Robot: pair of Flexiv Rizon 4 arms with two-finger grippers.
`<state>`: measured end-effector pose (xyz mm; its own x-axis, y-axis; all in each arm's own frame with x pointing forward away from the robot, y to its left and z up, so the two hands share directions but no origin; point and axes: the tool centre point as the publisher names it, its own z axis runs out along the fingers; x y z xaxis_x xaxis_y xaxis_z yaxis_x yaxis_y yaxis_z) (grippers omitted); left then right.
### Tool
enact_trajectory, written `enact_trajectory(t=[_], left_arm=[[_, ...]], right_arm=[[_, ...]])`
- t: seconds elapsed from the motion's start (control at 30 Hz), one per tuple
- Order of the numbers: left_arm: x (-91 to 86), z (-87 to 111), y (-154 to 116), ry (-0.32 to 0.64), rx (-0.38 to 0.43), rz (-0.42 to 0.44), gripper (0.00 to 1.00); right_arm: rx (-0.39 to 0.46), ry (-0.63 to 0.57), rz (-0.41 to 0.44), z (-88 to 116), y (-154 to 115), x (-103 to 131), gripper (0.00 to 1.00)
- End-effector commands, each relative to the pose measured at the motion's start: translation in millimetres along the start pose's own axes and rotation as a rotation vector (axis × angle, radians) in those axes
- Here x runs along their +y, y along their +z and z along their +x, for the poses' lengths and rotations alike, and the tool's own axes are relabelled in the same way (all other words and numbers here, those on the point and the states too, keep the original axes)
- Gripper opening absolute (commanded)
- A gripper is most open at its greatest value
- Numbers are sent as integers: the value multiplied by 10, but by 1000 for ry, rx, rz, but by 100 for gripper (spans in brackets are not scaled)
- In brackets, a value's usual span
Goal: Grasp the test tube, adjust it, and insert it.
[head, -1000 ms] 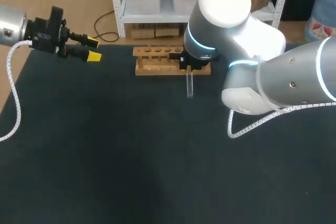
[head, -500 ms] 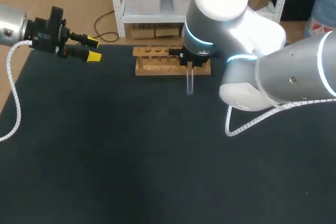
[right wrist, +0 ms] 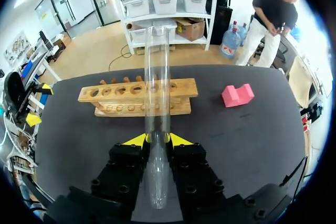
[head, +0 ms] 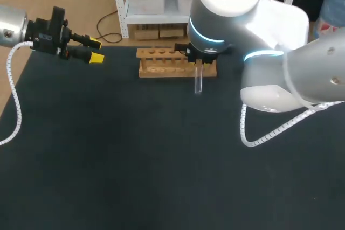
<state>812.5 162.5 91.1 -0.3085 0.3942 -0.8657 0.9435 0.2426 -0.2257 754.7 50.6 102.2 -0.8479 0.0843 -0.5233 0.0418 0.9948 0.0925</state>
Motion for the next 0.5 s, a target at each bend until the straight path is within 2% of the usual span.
enact_trajectory(t=[0.03,0.37,0.5], left_arm=[[-11,11,-2,2,-2,-2,100],[-11,11,-2,2,-2,-2,100],[-11,11,-2,2,-2,-2,100]], right_arm=[[-46,1,6,72,-304,-79,0],[-67,-15,14,115,-446,-135,0],[-48,-38,-51,113,-480,-118,0]])
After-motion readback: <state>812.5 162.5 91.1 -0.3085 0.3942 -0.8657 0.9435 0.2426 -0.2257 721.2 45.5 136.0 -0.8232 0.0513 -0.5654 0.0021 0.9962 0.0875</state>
